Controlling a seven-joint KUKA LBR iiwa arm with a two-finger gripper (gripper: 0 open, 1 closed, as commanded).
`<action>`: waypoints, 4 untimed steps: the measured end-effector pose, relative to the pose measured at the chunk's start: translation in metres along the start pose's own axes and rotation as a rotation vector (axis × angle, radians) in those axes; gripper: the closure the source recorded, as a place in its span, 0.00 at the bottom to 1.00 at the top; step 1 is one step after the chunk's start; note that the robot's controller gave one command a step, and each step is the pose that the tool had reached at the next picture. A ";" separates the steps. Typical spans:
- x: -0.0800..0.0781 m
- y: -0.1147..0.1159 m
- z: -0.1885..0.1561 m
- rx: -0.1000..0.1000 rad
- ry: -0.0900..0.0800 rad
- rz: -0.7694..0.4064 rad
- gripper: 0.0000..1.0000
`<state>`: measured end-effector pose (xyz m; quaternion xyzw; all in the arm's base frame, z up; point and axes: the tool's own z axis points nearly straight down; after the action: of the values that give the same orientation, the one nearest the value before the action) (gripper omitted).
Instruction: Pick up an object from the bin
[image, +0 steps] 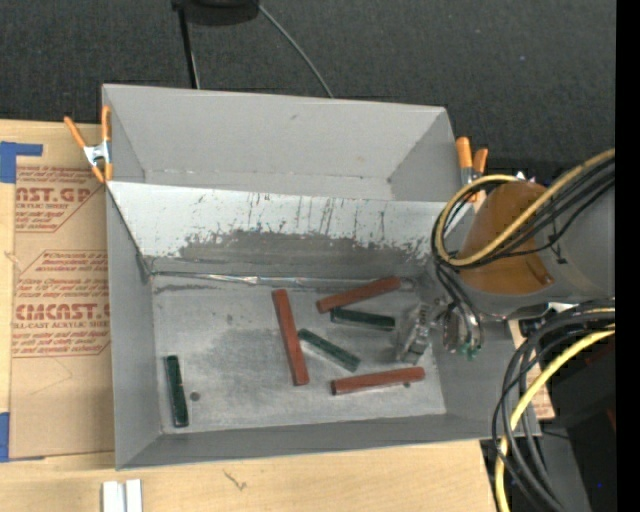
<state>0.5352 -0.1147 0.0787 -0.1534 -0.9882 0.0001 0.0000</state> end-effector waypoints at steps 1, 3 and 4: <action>0.000 0.000 0.000 0.000 0.000 0.000 0.00; 0.042 0.015 0.008 0.001 -0.003 -0.008 0.00; 0.054 0.015 0.008 -0.002 -0.002 -0.001 0.00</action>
Offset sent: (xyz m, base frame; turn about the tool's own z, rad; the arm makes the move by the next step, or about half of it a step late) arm 0.0000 0.0000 0.0000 0.0000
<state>0.4886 -0.0837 0.0704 -0.1528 -0.9882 -0.0006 -0.0012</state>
